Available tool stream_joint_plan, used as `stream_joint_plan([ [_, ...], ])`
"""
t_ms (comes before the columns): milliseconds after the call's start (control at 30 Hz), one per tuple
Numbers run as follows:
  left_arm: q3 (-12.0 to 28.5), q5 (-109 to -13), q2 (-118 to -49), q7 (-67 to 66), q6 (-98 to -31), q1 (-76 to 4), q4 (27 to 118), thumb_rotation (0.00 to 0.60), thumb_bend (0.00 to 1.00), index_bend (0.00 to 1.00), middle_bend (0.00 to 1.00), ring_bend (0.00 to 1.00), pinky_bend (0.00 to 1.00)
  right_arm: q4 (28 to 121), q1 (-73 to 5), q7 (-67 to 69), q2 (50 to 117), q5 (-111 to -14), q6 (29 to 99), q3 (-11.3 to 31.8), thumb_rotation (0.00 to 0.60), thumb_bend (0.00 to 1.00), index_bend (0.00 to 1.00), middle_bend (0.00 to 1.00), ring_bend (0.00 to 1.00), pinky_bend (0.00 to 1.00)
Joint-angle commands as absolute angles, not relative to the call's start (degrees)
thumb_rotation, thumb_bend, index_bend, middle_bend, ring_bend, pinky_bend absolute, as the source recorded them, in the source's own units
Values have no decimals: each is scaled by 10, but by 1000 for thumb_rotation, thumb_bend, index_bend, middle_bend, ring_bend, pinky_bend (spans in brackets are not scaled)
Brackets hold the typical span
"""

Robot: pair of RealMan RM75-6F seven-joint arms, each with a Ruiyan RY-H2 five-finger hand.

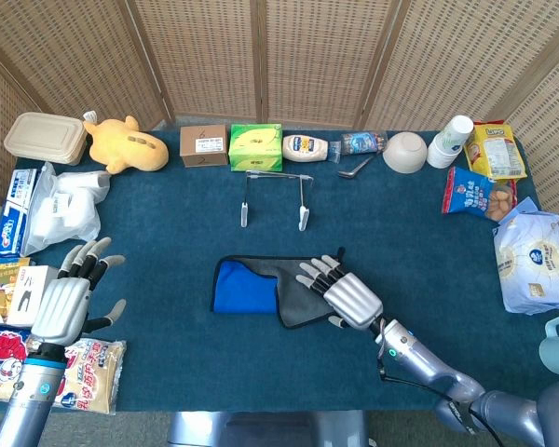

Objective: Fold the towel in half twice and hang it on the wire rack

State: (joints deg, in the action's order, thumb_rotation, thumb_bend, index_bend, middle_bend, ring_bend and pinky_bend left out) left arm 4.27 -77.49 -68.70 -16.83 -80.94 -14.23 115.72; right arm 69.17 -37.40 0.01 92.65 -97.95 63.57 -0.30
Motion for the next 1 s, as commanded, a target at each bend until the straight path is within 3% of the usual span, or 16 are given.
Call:
stream_joint_plan([
  [33, 43, -776, -686, -167, -810, -141, 1158, 600, 414, 221, 77, 0, 0, 689, -378, 2, 931, -981, 635, -1, 600, 176, 80, 31, 0, 0],
  [667, 42, -780, -683, -136, -805, -134, 1139, 600, 414, 212, 70, 0, 0, 709, -392, -34, 957, -944, 620, 20, 600, 170, 100, 34, 0, 0],
  [1000, 44, -780, -685, -129, -802, -133, 1134, 600, 413, 211, 67, 0, 0, 721, -373, -43, 943, -910, 626, 26, 600, 261, 139, 40, 0, 0],
])
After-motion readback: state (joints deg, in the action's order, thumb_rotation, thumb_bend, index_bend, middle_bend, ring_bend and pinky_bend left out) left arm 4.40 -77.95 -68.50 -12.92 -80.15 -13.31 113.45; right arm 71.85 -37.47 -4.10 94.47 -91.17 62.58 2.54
